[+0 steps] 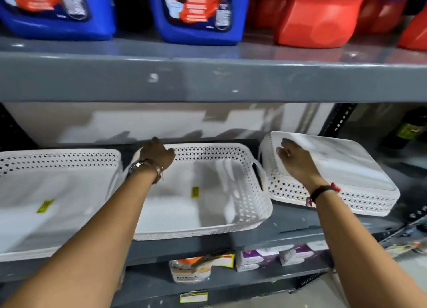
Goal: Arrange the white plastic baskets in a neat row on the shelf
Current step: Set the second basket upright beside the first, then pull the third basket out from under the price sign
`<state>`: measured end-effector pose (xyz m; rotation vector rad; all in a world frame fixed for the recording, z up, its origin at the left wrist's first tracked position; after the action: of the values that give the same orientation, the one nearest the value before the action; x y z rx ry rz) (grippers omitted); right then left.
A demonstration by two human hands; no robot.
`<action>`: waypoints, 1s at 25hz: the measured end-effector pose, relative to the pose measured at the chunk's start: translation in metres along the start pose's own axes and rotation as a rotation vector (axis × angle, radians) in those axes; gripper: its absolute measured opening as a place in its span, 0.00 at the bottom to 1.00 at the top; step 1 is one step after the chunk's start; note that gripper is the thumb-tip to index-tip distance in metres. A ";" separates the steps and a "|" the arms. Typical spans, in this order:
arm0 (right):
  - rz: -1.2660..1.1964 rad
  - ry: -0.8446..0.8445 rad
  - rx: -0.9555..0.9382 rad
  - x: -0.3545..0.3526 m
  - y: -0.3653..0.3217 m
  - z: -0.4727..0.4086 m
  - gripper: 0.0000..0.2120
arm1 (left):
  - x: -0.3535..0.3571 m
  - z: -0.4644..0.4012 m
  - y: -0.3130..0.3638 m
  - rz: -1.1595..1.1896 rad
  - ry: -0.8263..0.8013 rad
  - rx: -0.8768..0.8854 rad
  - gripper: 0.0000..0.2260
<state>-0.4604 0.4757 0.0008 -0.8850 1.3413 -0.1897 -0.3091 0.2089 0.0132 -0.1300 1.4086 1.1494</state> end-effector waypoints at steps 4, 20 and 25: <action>0.032 0.069 0.189 -0.073 0.079 -0.026 0.21 | 0.062 -0.002 0.088 0.210 -0.122 0.111 0.23; -0.637 0.105 0.361 -0.157 0.223 -0.054 0.36 | 0.194 0.004 0.235 0.899 -0.155 -0.004 0.26; -1.267 0.289 0.100 -0.196 0.208 -0.045 0.26 | 0.156 0.001 0.216 1.155 -0.226 -0.044 0.28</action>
<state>-0.6271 0.7118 0.0166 -1.5542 0.8269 -1.3821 -0.4927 0.4013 0.0046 0.8653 1.2278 2.0332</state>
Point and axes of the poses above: each hand's wrist, its own z-axis away from the middle knuckle, its own x-axis out of the palm, y = z × x, the point moved 1 cm from there along -z, towards the middle knuckle, and after that the axes turned 9 degrees about -y, right-handed, at the moved point
